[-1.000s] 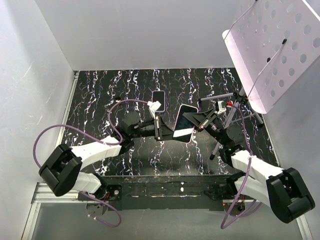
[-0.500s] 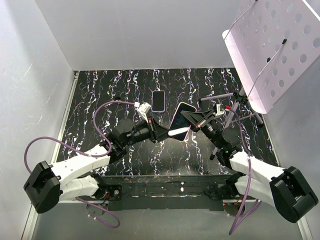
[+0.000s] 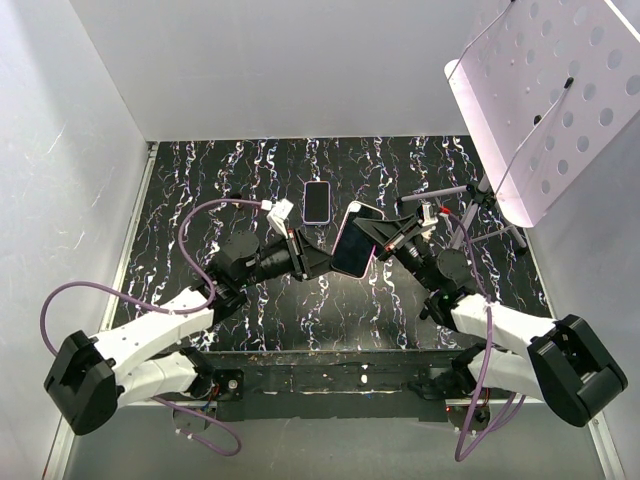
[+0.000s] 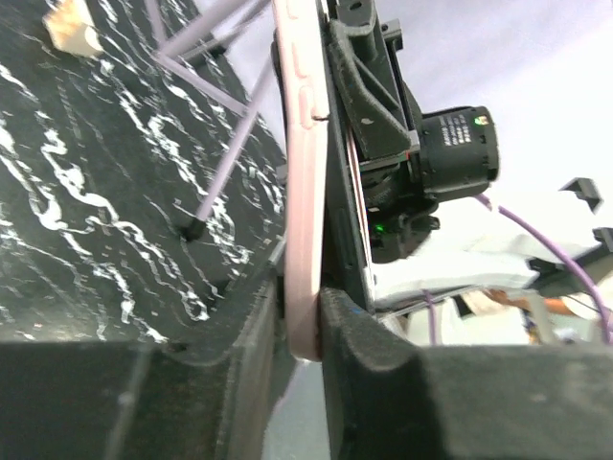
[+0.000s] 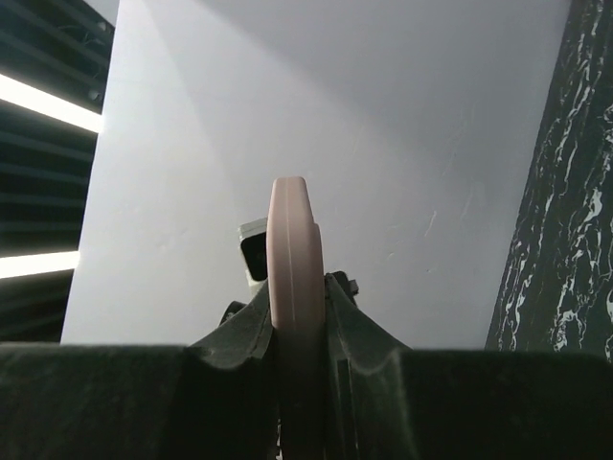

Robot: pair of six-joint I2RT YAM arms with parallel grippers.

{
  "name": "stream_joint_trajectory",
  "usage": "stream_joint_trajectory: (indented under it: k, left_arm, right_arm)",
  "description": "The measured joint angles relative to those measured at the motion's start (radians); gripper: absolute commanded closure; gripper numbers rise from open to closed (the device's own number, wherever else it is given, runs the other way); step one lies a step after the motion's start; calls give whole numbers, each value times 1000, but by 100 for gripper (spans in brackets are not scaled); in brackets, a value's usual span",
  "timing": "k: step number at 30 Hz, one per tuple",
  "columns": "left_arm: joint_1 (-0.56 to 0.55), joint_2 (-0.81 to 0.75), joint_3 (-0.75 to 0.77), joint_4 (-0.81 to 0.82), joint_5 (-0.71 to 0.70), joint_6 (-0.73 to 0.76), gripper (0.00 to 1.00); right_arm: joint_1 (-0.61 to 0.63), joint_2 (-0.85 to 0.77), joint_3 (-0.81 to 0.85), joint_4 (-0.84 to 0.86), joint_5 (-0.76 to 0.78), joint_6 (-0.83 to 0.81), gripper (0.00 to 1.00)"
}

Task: Take the phone out of the phone case
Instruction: Remove the phone case from the phone.

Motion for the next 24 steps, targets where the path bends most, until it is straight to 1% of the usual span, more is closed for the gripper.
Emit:
stream_joint_trajectory:
  k: [2,4,7,10,11,12,13,17,20,22,24]
  left_arm:
    - [11,16,-10,52,54,-55,66]
    - [17,46,-54,172,104,-134,62]
    - [23,110,-109,335,155,-243,63]
    - [21,190,-114,446,203,-320,64]
    - [17,213,-114,479,216,-343,66]
    - [11,237,-114,513,227,-363,72]
    - [5,256,-114,540,231,-380,82]
    - [-2,301,-117,637,224,-410,99]
    - [-6,288,-147,649,164,-379,100]
    - [-15,262,-142,585,113,-323,100]
    - [-35,225,-108,473,53,-252,100]
  right_arm:
    - [0,-10,5,11,-17,-3,99]
    - [0,-17,6,17,-32,-10,99]
    - [0,-14,6,6,-53,-22,99]
    - [-1,-1,7,4,-48,-21,99]
    - [-1,4,7,4,-46,-21,99]
    - [-1,9,8,4,-45,-20,99]
    - [-1,11,9,4,-47,-21,99]
    - [-9,11,9,-8,-38,-42,99]
    - [-6,-4,9,-47,-31,-55,99]
    - [-4,-27,10,-85,-12,-72,99]
    - [-3,-59,10,-122,18,-79,99]
